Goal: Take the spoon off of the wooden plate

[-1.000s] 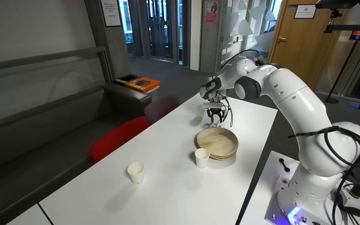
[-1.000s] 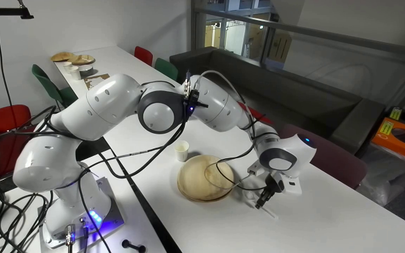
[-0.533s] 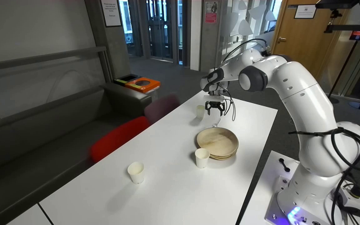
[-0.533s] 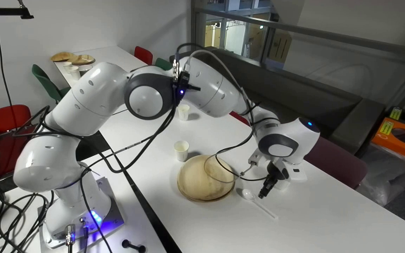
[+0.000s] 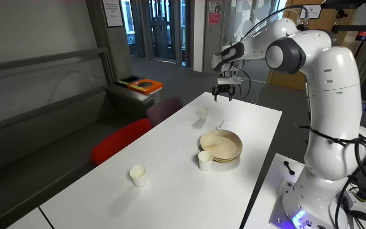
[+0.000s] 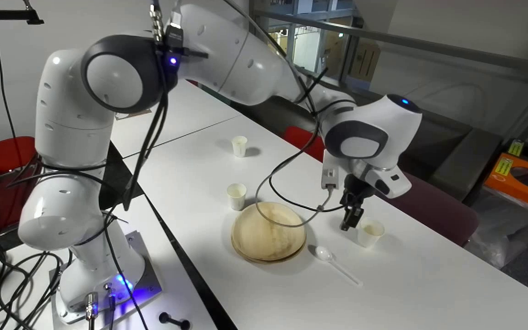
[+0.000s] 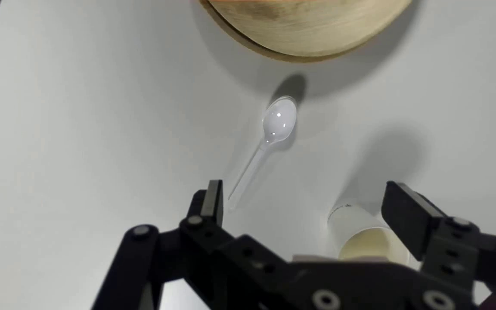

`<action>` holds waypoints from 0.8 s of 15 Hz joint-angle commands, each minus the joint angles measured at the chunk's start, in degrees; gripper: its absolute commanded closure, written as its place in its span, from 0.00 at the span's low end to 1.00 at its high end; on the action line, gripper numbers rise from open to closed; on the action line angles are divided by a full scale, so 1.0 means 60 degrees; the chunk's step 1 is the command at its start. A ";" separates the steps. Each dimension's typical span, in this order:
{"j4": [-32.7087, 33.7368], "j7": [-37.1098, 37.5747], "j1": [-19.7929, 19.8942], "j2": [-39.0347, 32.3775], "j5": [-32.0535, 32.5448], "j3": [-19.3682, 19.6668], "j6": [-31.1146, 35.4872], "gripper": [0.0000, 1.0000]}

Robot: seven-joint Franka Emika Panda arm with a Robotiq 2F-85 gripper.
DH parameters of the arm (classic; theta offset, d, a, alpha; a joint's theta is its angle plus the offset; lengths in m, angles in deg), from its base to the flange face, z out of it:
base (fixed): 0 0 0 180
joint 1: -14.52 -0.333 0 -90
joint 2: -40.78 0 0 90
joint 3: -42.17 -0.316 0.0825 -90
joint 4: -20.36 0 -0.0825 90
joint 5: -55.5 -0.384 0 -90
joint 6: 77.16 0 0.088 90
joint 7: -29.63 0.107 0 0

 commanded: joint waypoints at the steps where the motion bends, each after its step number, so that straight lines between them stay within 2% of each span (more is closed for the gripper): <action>1: -0.1687 -0.1138 -0.0388 0.2209 0.1138 -0.0020 -0.0332 0.00; 7: -0.3826 -0.2134 -0.1235 0.4926 0.2434 -0.0721 -0.0680 0.00; 11: -0.5185 -0.2730 -0.1842 0.6015 0.2406 -0.1466 -0.0668 0.00; 12: -0.4306 -0.2266 -0.1641 0.5213 0.2259 -0.1291 -0.0692 0.00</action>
